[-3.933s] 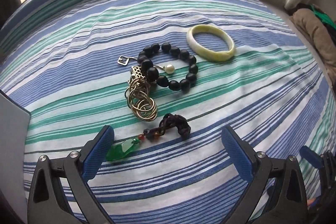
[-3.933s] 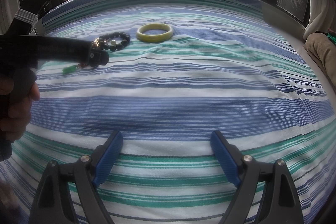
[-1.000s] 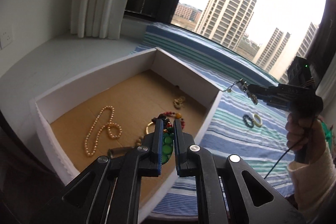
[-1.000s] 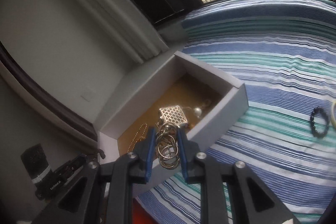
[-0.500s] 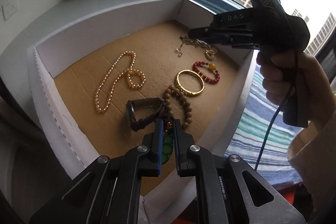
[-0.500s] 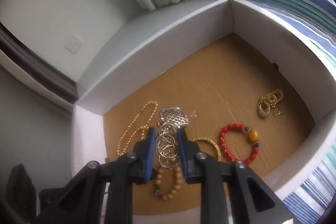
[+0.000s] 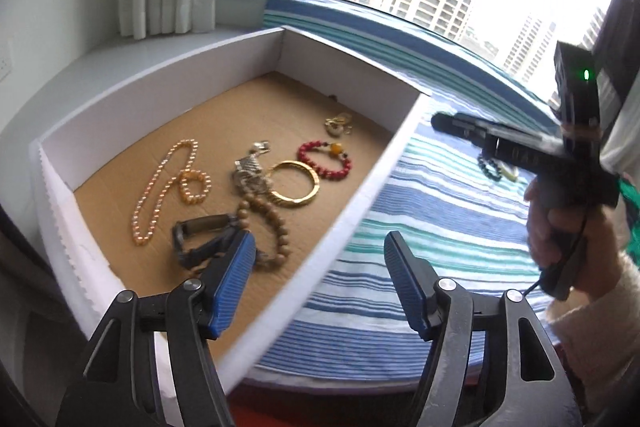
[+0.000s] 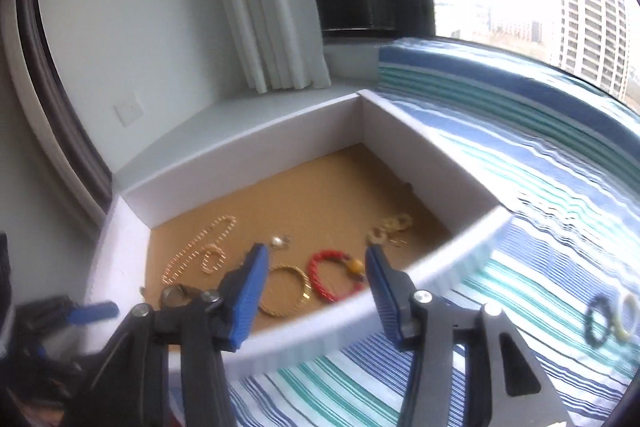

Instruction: Organize jewelry

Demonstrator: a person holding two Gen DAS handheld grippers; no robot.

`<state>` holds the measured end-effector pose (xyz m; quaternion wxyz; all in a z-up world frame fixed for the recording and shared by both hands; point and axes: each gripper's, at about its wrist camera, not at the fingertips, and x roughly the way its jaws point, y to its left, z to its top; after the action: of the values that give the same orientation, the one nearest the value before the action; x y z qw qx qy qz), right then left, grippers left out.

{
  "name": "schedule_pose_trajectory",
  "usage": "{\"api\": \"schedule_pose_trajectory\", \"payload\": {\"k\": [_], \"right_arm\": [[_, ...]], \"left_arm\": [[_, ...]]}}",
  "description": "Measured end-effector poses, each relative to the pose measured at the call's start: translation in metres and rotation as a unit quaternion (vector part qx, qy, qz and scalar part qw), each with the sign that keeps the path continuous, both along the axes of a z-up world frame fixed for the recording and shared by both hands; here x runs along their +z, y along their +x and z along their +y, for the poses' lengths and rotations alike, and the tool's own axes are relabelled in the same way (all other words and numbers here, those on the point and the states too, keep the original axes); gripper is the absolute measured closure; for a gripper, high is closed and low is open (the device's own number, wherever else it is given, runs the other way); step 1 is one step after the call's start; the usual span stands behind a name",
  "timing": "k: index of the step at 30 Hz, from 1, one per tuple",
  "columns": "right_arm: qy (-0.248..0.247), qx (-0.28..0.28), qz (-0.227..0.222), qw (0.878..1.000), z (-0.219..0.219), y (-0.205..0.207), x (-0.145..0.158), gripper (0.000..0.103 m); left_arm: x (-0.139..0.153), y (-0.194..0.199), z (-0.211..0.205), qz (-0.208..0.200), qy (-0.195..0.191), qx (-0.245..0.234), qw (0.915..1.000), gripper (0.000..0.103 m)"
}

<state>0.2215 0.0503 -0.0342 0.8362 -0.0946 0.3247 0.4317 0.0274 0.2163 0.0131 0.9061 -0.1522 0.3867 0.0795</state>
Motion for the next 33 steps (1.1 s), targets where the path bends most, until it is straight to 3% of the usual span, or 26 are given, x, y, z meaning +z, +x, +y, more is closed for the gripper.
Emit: {"api": "schedule_pose_trajectory", "payload": {"k": [3, 7, 16, 23, 27, 33], "right_arm": [[-0.026, -0.048, -0.020, 0.998, -0.063, -0.008, -0.030, 0.051], [-0.053, -0.132, 0.013, 0.990, -0.144, 0.001, -0.075, 0.051], [-0.087, -0.313, 0.021, 0.946, -0.288, 0.014, -0.121, 0.051], [-0.092, -0.376, 0.023, 0.922, -0.332, 0.027, -0.129, 0.051], [-0.087, -0.391, 0.035, 0.916, -0.347, 0.030, -0.140, 0.051], [-0.059, -0.390, 0.061, 0.917, -0.358, 0.028, -0.148, 0.051]], "left_arm": [[-0.003, 0.019, -0.033, 0.005, -0.006, -0.044, 0.9990, 0.032], [-0.011, 0.043, -0.080, 0.019, -0.011, -0.091, 0.9956, 0.032], [-0.026, 0.075, -0.160, 0.051, 0.012, -0.160, 0.9857, 0.028], [-0.035, 0.097, -0.190, 0.062, 0.039, -0.165, 0.9836, 0.021], [-0.043, 0.117, -0.206, 0.070, 0.040, -0.172, 0.9818, 0.021], [-0.042, 0.162, -0.237, 0.062, 0.049, -0.203, 0.9760, 0.019]]}}
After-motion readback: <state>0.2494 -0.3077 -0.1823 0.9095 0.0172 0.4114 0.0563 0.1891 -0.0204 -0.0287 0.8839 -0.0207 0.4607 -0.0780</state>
